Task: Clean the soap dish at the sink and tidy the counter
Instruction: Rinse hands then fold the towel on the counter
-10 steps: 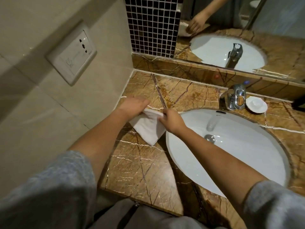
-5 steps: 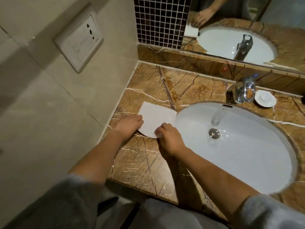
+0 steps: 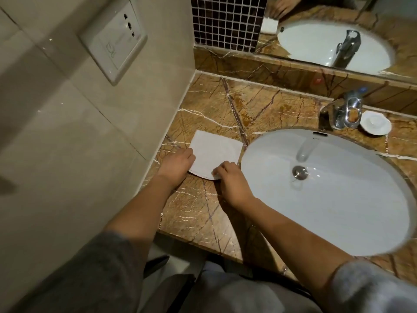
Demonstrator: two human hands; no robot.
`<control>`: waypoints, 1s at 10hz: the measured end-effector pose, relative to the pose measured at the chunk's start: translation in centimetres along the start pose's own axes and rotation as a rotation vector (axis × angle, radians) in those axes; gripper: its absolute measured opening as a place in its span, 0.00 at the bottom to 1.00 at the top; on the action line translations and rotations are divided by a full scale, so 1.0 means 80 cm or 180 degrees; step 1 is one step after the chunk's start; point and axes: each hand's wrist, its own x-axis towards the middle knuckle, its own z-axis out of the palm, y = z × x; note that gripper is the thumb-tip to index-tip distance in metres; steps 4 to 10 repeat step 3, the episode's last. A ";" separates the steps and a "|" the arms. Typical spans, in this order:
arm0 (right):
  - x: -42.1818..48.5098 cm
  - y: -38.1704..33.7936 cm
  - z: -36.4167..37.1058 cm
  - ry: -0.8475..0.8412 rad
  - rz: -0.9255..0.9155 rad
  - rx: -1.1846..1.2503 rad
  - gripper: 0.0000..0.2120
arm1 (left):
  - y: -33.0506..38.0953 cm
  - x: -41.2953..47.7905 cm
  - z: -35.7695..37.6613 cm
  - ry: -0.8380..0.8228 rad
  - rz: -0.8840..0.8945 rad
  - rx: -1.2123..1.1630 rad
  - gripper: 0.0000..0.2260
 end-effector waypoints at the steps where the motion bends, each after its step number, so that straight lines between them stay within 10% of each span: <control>1: -0.005 -0.002 0.000 -0.0015 0.0047 0.0000 0.15 | 0.001 -0.007 0.000 0.0029 -0.0022 -0.0006 0.11; 10: -0.010 0.002 -0.003 0.0195 0.0198 0.0172 0.12 | 0.001 -0.004 -0.003 0.0298 -0.0173 -0.0280 0.10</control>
